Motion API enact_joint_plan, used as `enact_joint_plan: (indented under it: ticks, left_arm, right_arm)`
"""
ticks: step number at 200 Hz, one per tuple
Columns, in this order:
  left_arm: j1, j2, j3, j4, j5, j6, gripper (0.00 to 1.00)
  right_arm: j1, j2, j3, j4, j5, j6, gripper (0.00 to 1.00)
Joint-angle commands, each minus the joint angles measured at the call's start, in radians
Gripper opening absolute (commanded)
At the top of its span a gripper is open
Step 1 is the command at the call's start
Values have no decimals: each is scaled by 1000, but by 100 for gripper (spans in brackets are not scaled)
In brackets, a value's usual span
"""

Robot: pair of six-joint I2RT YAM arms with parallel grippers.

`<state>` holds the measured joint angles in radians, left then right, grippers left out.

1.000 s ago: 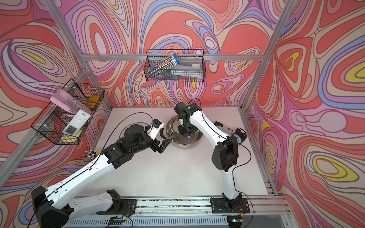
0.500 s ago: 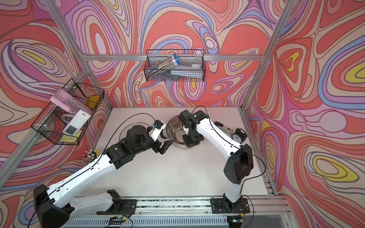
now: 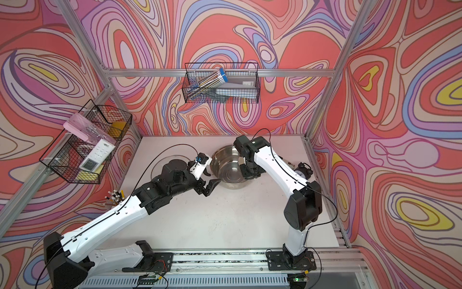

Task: Stir the soup with a spoon
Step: Stir the soup in the pan with a stick.

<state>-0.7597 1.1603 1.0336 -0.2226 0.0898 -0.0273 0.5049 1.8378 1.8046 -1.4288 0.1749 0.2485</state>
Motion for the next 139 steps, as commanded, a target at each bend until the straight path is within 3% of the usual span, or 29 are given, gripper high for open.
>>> enact_joint_plan:
  ticks: [1, 68, 139]
  left_arm:
    - [-7, -7, 32, 19, -9, -6, 99]
    - [-6, -16, 26, 9, -19, 0, 99]
    - [-7, -5, 26, 25, -21, -2, 99]
  right_arm:
    - [-12, 74, 73, 37, 47, 8, 0]
    - [41, 180, 230, 35, -153, -44, 0]
    - [141, 64, 61, 38, -227, -28, 0]
